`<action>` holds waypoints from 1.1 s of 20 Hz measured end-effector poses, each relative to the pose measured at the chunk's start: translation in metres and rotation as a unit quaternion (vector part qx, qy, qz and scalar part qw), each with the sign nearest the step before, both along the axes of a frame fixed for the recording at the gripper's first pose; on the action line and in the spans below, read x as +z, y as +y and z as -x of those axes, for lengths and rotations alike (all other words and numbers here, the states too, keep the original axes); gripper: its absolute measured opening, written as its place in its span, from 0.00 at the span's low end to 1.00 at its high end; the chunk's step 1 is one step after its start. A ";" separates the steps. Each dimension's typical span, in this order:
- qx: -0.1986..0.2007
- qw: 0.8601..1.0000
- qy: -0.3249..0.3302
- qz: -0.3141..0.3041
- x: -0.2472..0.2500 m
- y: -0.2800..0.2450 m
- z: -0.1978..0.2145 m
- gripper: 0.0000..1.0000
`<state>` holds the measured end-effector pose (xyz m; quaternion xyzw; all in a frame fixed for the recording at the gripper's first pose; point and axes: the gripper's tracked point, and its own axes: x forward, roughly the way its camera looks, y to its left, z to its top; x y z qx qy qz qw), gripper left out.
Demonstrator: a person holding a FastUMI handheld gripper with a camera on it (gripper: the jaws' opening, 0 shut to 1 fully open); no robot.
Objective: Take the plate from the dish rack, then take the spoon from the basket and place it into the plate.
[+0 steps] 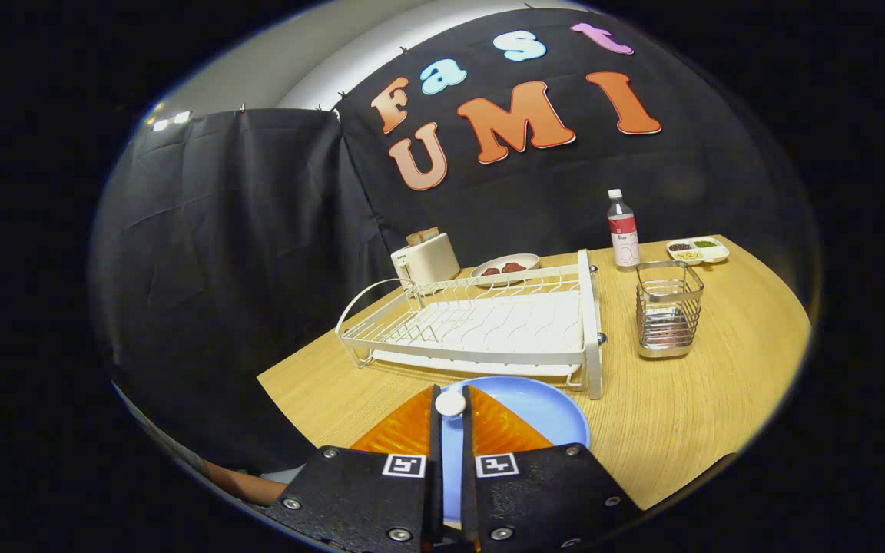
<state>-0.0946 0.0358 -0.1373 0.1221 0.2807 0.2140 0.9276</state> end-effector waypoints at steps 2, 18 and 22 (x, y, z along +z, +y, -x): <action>0.002 1.000 0.006 -0.004 -0.004 -0.001 0.001 0.09; -0.117 0.989 -0.089 0.027 0.045 -0.046 -0.048 0.81; -0.174 0.966 -0.180 0.068 0.098 -0.065 -0.064 0.88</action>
